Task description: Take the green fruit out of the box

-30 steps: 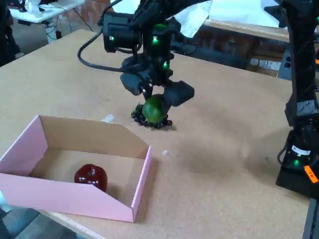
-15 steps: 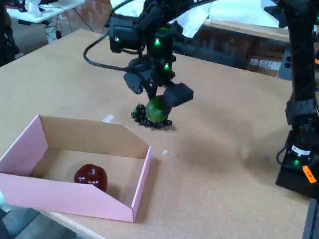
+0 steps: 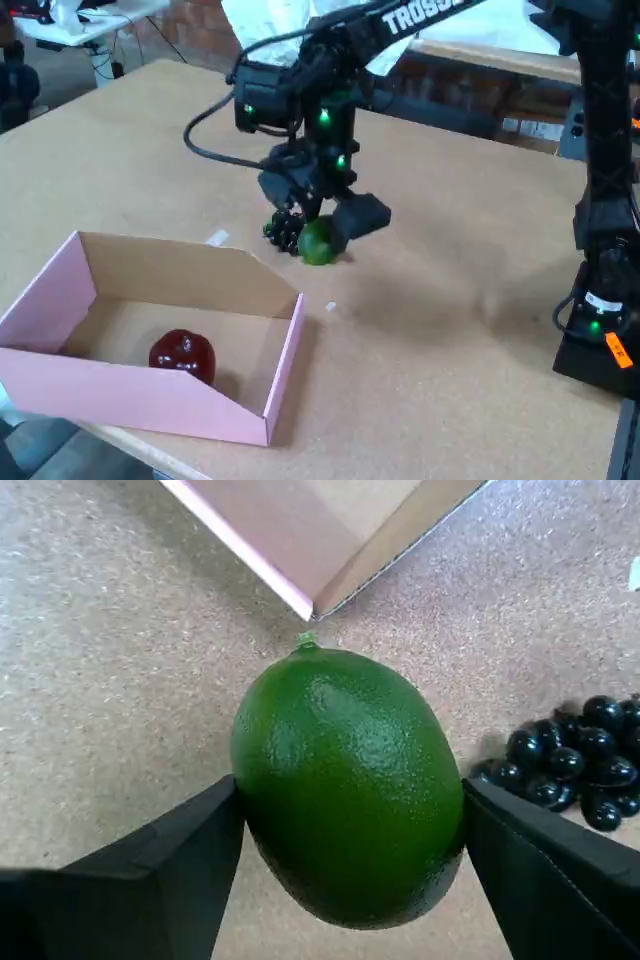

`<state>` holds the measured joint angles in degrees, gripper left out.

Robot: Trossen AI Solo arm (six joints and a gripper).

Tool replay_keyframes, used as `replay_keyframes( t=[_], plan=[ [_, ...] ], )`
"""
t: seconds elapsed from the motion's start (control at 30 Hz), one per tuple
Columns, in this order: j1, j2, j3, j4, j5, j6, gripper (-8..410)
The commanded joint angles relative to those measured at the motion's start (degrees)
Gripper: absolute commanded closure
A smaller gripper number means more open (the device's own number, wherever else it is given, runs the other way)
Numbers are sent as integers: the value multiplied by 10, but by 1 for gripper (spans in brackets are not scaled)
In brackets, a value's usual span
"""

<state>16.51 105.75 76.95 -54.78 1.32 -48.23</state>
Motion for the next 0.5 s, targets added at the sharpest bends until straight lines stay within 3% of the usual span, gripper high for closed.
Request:
replay_keyframes(
  t=[0.0, 0.47],
  plan=[
    [-14, 0, -79, 78, -9, 4, 356],
    [-26, 0, -136, 134, -24, 18, 356]
  ],
)
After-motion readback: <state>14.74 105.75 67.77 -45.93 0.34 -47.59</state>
